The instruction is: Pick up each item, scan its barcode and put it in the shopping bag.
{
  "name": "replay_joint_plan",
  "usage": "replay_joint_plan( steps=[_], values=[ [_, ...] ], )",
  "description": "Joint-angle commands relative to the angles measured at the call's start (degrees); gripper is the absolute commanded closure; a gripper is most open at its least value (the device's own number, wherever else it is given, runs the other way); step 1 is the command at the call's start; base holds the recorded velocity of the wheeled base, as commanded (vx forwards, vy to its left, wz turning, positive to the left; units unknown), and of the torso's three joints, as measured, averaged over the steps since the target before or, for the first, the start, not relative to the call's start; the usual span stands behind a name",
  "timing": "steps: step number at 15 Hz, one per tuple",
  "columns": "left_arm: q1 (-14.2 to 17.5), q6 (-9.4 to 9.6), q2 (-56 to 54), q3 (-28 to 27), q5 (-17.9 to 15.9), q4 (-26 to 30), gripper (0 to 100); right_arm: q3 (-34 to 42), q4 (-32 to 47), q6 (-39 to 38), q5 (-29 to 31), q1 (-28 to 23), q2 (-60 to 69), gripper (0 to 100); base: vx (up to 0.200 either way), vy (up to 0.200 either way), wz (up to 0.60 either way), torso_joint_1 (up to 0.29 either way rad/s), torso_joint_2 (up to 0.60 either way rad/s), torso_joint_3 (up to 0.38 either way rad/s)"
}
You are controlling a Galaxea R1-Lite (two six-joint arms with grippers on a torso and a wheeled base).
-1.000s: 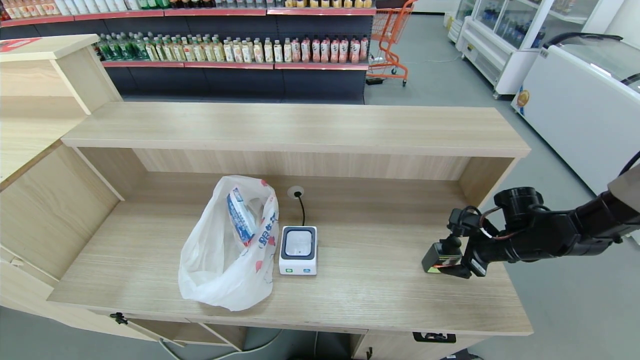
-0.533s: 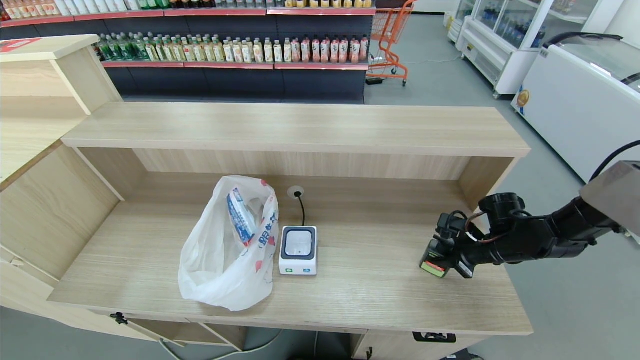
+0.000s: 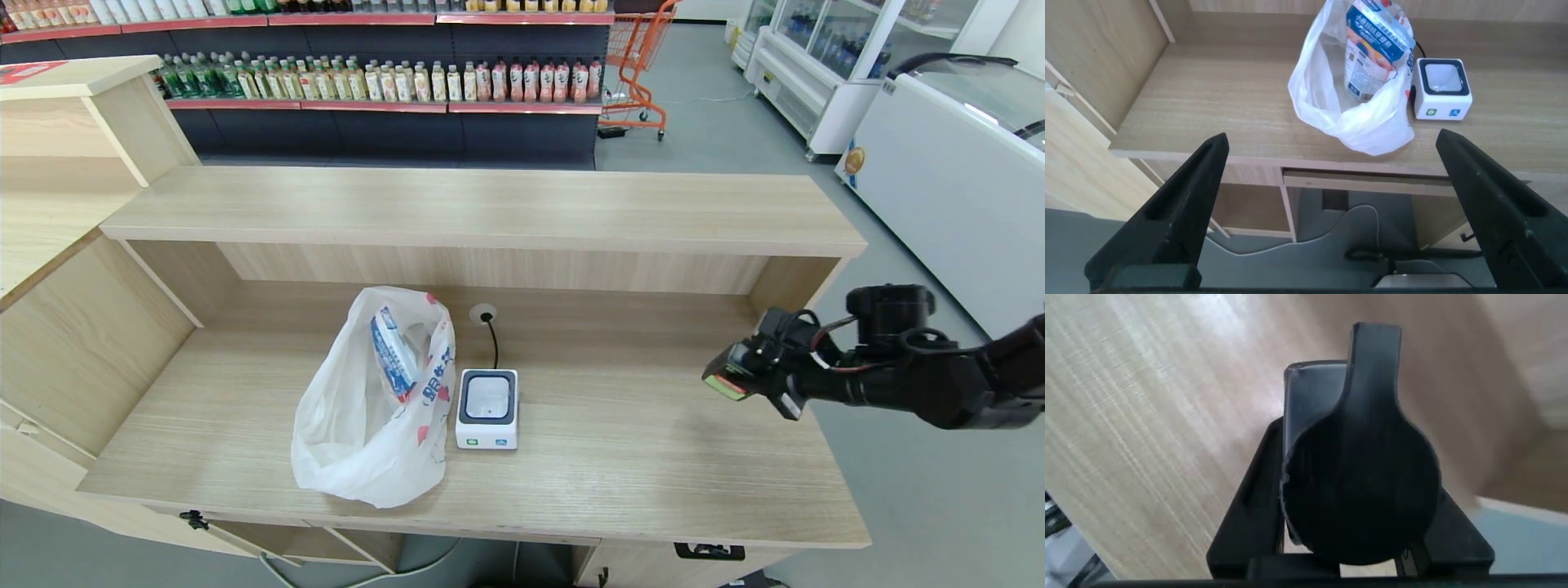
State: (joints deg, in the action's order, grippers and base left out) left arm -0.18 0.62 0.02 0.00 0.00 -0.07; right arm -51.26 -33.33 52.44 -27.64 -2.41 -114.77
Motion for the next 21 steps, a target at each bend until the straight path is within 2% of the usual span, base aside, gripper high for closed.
replay_joint_plan(
  steps=[1, 2, 4, 5, 6, 7, 9, 10, 11, 13, 17, 21],
  values=[
    [0.01, -0.01, -0.02, 0.00, 0.00, -0.01, 0, 12.33, -8.68, -2.52, -0.84, -5.76, 14.67, 100, 0.000, 0.000, 0.00, 0.000, 0.00, 0.000],
    [0.01, -0.01, -0.02, 0.00, 0.00, -0.01, 0, 15.67, -11.76, -2.08, -1.10, -6.02, 17.74, 100, 0.000, 0.000, 0.00, 0.000, 0.00, 0.000],
    [0.01, -0.01, -0.02, 0.00, 0.00, -0.01, 0, 23.93, -23.01, -0.85, -1.54, -5.58, 24.69, 100, 0.000, 0.000, 0.00, 0.000, 0.00, 0.000],
    [0.01, -0.01, -0.02, 0.00, 0.00, -0.01, 0, 28.41, -27.75, 2.93, -5.41, -5.14, 27.59, 100, 0.000, 0.000, 0.00, 0.000, 0.00, 0.000],
    [0.01, -0.01, -0.02, 0.00, 0.00, -0.01, 0, 28.67, -26.96, 8.73, -13.76, -5.14, 29.70, 100, 0.000, 0.000, 0.00, 0.000, 0.00, 0.000],
    [0.01, -0.01, -0.02, 0.00, 0.00, -0.01, 0, 28.67, -24.59, 16.73, -19.91, -4.97, 30.58, 100, 0.000, 0.000, 0.00, 0.000, 0.00, 0.000],
    [0.01, -0.01, -0.02, 0.00, 0.00, -0.01, 0, 28.32, -22.66, 45.73, -28.97, -3.83, 30.66, 100, 0.000, 0.000, 0.00, 0.000, 0.00, 0.000],
    [0.01, -0.01, -0.02, 0.00, 0.00, -0.01, 0, 28.41, -21.95, 57.77, -33.89, 0.22, 29.26, 100, 0.000, 0.000, 0.00, 0.000, 0.00, 0.000],
    [0.01, -0.01, -0.02, 0.00, 0.00, -0.01, 0, 28.23, -20.72, 66.12, -35.65, 5.67, 26.80, 100, 0.000, 0.000, 0.00, 0.000, 0.00, 0.000],
    [0.01, -0.01, -0.02, 0.00, 0.00, -0.01, 0, 27.36, -16.07, 80.27, -35.65, 18.50, 22.31, 100, 0.000, 0.000, 0.00, 0.000, 0.00, 0.000],
    [0.01, -0.01, -0.02, 0.00, 0.00, -0.01, 0, 27.53, -14.22, 94.68, -36.79, 35.11, 17.13, 100, 0.000, 0.000, 0.00, 0.000, 0.00, 0.000],
    [0.01, -0.01, -0.02, 0.00, 0.00, -0.01, 0, 27.09, -20.20, 95.21, -40.04, 35.28, 13.17, 100, 0.000, 0.000, 0.00, 0.000, 0.00, 0.000]
  ],
)
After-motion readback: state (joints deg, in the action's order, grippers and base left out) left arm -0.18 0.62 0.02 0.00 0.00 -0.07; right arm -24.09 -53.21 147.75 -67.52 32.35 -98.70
